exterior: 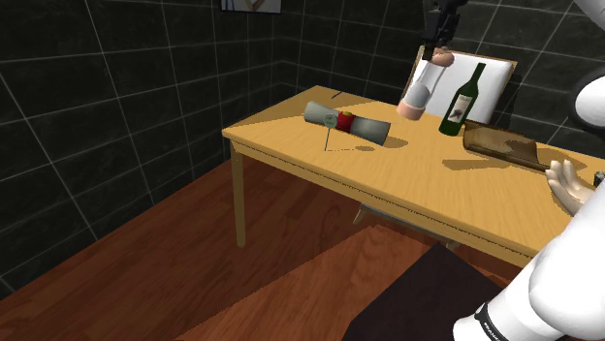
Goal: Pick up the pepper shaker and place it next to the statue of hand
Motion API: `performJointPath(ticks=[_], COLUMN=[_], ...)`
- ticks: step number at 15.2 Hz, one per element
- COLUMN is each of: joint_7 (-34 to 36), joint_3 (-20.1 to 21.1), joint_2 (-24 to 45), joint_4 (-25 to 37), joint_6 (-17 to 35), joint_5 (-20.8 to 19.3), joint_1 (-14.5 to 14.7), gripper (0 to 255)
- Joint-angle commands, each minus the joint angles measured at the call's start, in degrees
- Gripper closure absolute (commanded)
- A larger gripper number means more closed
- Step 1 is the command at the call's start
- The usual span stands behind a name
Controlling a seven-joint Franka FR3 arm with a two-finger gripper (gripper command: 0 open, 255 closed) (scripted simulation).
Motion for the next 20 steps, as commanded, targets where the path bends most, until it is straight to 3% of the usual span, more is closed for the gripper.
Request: performJointPath(ticks=[1, 10, 20], joint_7=[-0.8, -7.2, -17.0], joint_3=[-0.1, -2.5, -6.9], joint_2=[-6.0, -21.9, -33.9], joint_4=[-7.5, -22.1, -27.8], joint_6=[1.6, 1.0, -3.6], joint_5=[-1.5, -6.4, -13.3], joint_1=[0.1, -2.1, -4.7], gripper=[255, 255, 255])
